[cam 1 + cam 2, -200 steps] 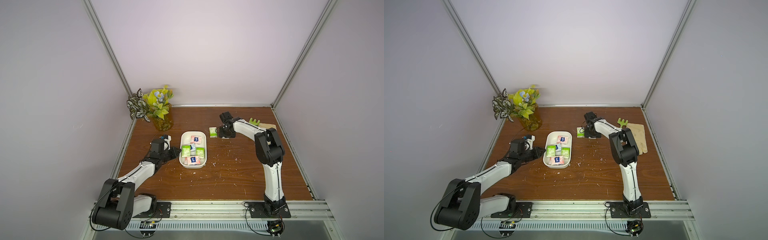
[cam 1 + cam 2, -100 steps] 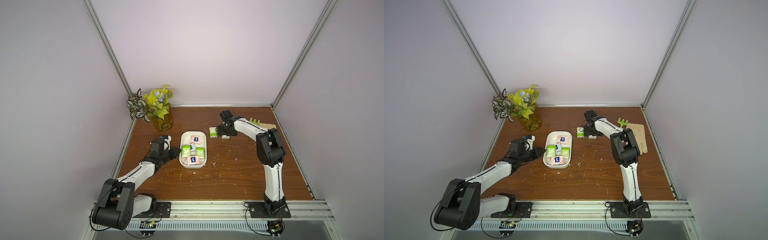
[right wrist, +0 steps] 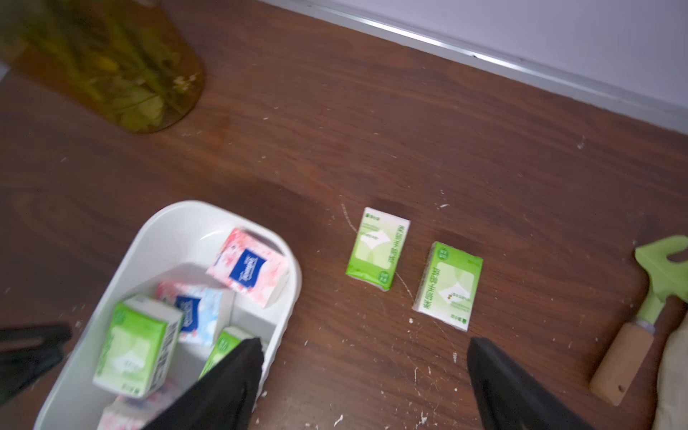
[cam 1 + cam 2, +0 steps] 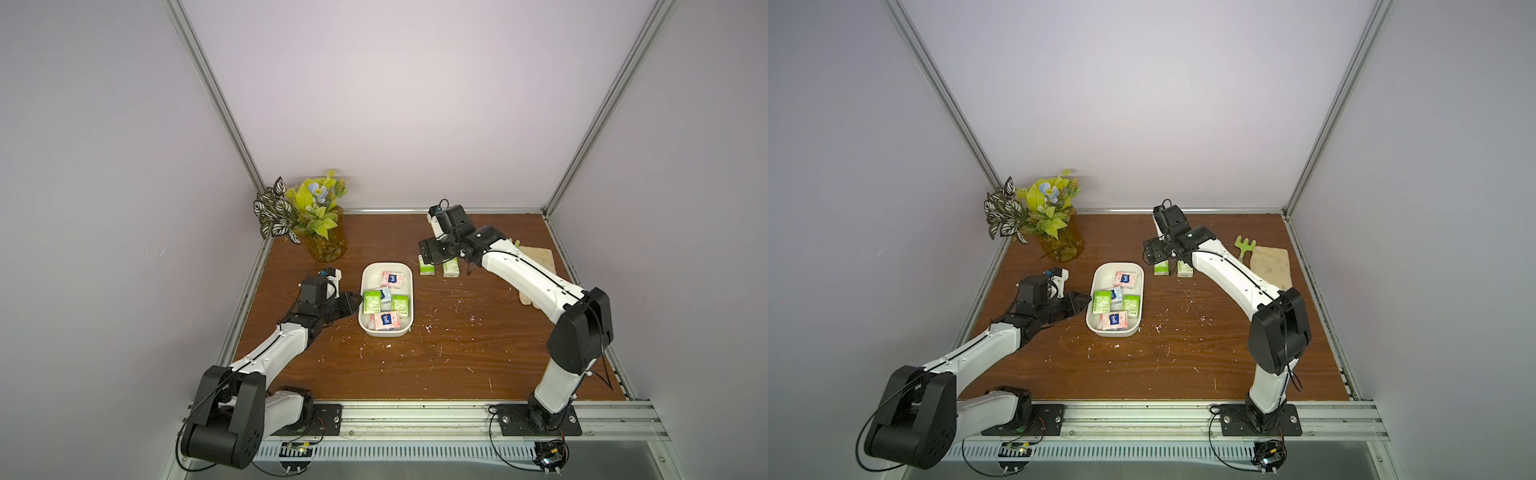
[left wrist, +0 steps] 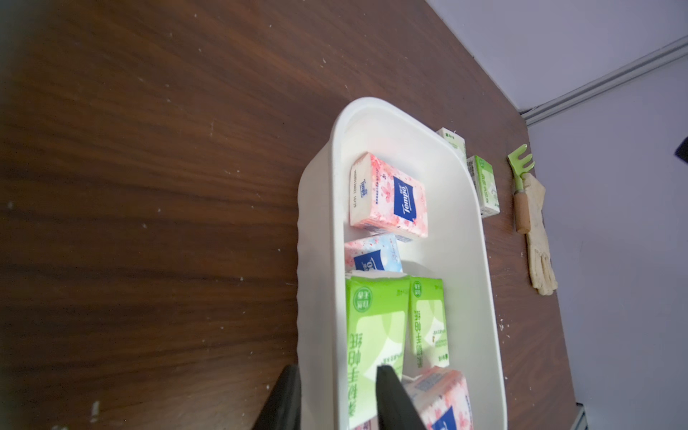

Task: Take the pocket tissues out of the storage box
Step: Pick up the pocket tissues from the storage box.

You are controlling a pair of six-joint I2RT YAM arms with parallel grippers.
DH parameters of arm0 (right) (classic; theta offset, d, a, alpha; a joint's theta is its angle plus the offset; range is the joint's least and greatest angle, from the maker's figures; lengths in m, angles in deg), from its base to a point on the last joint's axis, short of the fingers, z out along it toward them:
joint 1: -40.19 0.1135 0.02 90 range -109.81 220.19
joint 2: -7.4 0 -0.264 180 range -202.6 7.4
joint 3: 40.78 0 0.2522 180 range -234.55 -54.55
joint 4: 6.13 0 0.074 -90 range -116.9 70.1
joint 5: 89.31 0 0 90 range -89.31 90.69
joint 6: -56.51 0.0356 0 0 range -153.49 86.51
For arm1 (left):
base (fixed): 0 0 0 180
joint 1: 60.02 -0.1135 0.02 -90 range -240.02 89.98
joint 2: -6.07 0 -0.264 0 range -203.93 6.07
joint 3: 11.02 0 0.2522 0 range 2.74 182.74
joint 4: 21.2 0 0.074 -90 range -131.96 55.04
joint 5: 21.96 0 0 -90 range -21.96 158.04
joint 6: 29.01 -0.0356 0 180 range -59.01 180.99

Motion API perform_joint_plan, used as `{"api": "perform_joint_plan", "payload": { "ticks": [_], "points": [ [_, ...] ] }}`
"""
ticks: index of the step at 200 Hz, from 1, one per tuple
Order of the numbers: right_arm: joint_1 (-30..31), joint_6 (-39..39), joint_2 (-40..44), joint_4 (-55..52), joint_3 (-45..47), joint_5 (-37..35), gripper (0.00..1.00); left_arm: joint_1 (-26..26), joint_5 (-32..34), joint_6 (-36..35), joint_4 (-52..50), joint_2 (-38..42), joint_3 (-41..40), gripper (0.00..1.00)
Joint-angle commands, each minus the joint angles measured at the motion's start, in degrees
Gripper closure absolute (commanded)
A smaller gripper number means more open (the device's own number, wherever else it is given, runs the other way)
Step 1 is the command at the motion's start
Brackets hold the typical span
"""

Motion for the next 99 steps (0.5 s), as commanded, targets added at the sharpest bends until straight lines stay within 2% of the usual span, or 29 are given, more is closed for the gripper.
{"api": "perform_joint_plan", "payload": {
  "ticks": [1, 57, 99],
  "points": [
    [1.31, -12.72, 3.17, 0.05, 1.91, 8.71, 0.07, 0.04, 1.83, -1.12, -2.70, 3.32, 1.87, 0.59],
    [6.78, -35.23, 5.05, -0.18, 5.94, 20.88, 0.10, -1.66, 8.43, 0.26, -5.98, 13.76, -0.52, 0.33],
    [11.73, -44.07, 1.77, -0.05, 5.26, 23.16, 0.13, -4.31, 11.47, 1.92, -8.31, 22.23, -3.79, 0.13]
  ]
}}
